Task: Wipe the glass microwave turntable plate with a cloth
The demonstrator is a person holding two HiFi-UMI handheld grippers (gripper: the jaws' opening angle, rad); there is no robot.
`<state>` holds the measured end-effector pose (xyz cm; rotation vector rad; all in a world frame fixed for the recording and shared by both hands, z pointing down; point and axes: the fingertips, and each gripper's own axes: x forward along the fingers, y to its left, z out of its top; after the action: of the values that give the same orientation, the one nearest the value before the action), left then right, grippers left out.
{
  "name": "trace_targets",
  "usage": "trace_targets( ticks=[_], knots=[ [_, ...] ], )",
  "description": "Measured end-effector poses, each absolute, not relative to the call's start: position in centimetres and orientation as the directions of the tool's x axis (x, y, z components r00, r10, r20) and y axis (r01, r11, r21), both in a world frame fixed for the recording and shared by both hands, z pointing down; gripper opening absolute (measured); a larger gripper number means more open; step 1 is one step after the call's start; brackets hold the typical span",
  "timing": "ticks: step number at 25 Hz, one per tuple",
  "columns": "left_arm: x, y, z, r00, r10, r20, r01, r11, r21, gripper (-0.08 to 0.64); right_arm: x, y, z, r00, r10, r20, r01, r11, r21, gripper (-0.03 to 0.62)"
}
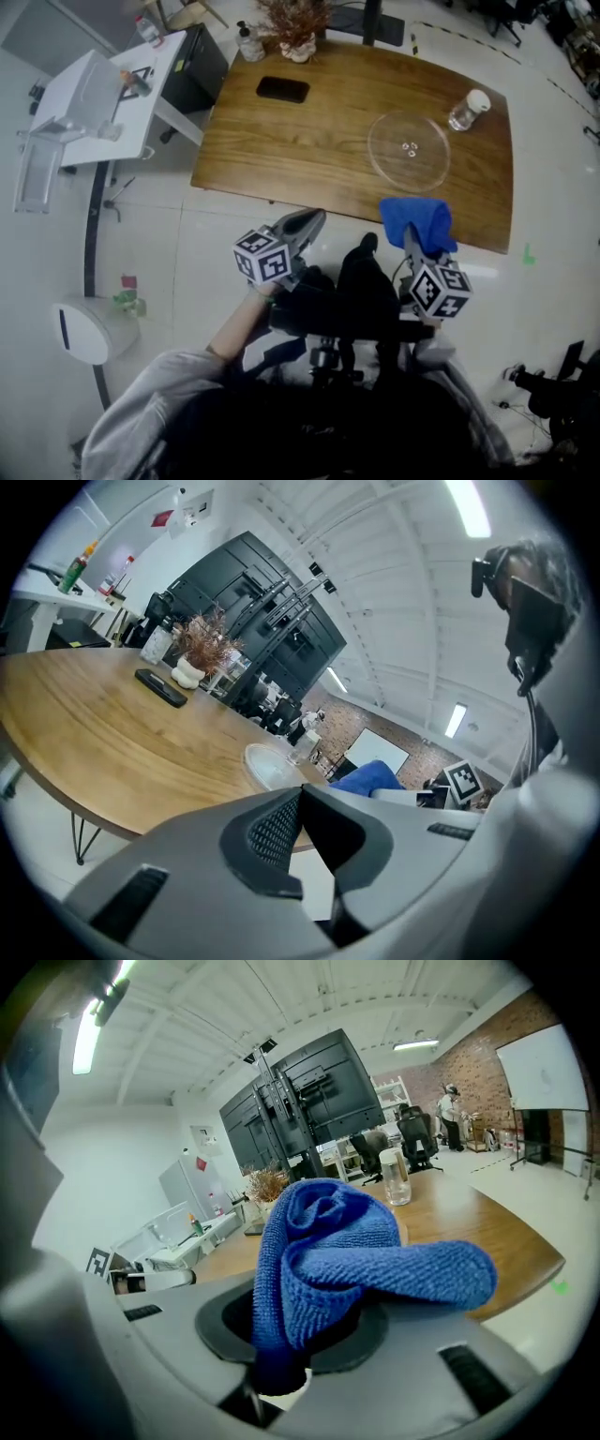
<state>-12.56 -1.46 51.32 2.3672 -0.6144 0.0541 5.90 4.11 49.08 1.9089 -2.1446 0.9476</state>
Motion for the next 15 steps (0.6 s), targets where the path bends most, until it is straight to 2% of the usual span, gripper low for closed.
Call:
trace_targets(
  ticks=[15],
  knots=[
    [-11.1, 3.8, 50.6, 0.962, -0.236, 0.139, -0.27, -0.732, 0.625, -0.006, 3.4, 14.2, 49.4, -0.061, -0.876, 0.478, -0.893, -0.166, -0.418, 0.083]
  ],
)
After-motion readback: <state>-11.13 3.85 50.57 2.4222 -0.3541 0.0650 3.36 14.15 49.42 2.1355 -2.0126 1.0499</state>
